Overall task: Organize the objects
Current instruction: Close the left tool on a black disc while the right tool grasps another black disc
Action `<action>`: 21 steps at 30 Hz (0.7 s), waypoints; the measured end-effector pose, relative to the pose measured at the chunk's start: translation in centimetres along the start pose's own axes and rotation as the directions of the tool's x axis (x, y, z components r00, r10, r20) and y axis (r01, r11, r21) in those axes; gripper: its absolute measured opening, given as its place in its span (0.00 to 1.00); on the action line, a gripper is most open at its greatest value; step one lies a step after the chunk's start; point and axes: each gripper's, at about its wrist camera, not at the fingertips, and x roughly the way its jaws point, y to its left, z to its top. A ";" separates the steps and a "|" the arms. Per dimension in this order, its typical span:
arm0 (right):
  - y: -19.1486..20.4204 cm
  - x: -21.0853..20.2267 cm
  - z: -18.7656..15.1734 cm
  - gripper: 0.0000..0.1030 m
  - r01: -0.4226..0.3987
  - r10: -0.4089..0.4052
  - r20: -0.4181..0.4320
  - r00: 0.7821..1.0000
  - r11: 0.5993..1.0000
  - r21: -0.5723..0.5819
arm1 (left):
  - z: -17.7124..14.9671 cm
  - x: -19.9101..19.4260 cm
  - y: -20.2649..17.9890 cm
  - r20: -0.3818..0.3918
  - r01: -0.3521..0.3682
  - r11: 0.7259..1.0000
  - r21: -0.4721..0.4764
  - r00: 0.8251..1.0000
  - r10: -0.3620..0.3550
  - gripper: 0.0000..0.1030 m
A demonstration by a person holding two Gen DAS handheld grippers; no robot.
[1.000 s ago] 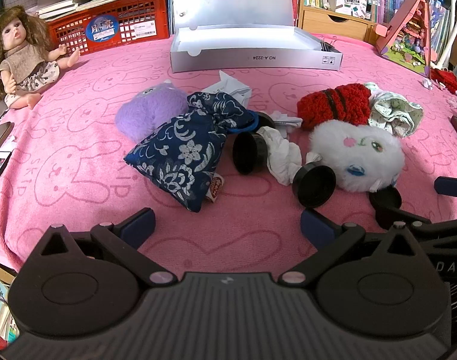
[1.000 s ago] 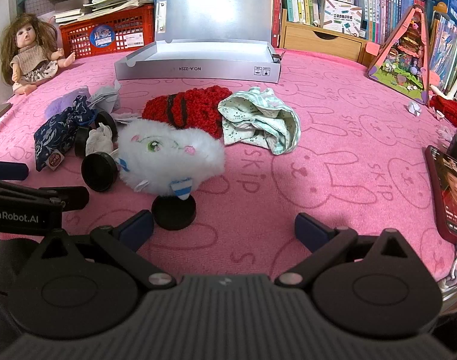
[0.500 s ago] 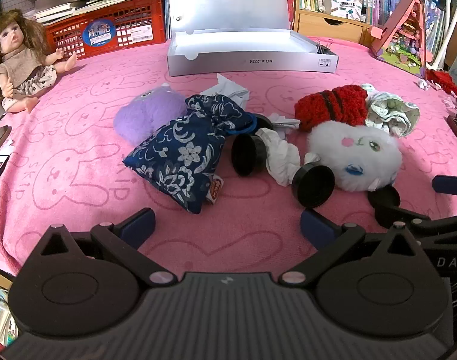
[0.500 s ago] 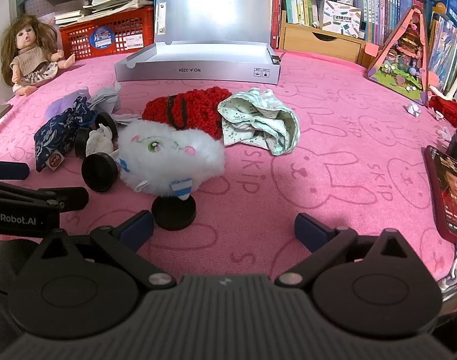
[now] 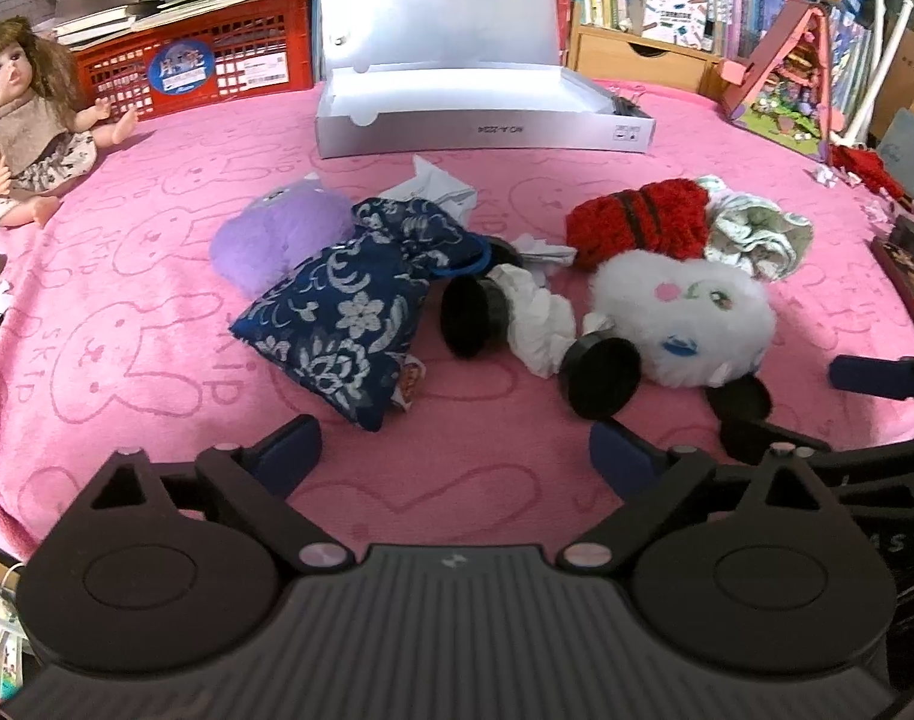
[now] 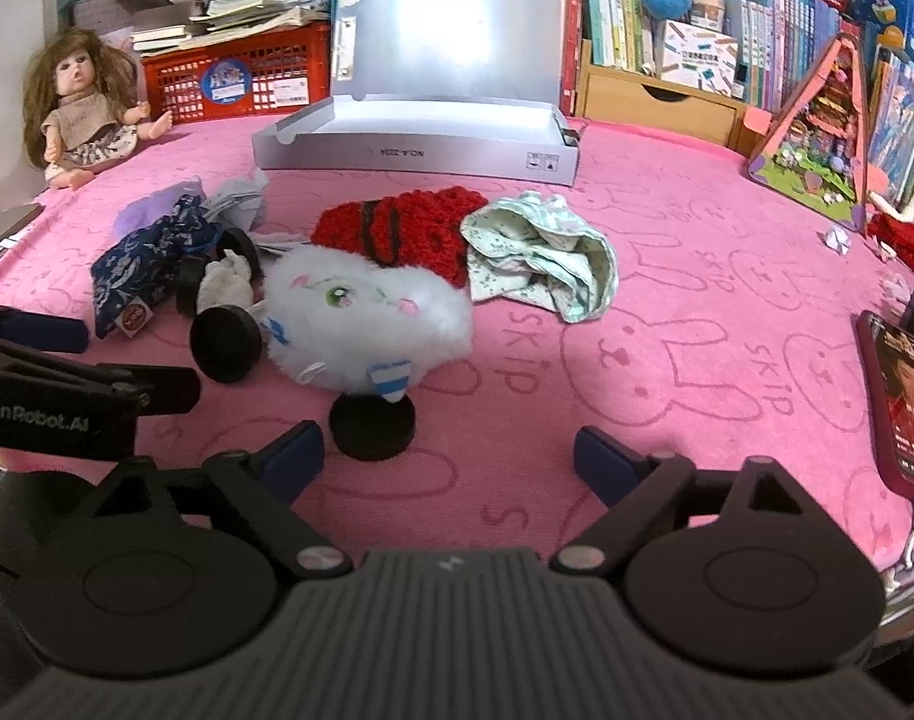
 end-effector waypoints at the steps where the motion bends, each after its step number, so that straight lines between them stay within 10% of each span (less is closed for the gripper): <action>1: 0.1 -0.1 0.0 0.88 -0.004 0.004 0.005 1.000 1.000 -0.005 | 0.0 -0.1 -0.1 0.002 0.008 1.000 0.004 1.000 -0.008 0.88; 12: 1.0 -0.4 0.0 0.54 -0.076 0.077 0.028 0.997 0.996 -0.043 | 0.3 -1.1 -1.2 0.045 0.094 0.995 0.041 0.994 -0.096 0.53; 21: 1.5 -0.6 0.0 0.35 -0.094 0.096 0.039 0.995 0.995 -0.044 | 0.5 -1.1 -2.4 0.066 0.143 0.987 0.067 0.987 -0.148 0.50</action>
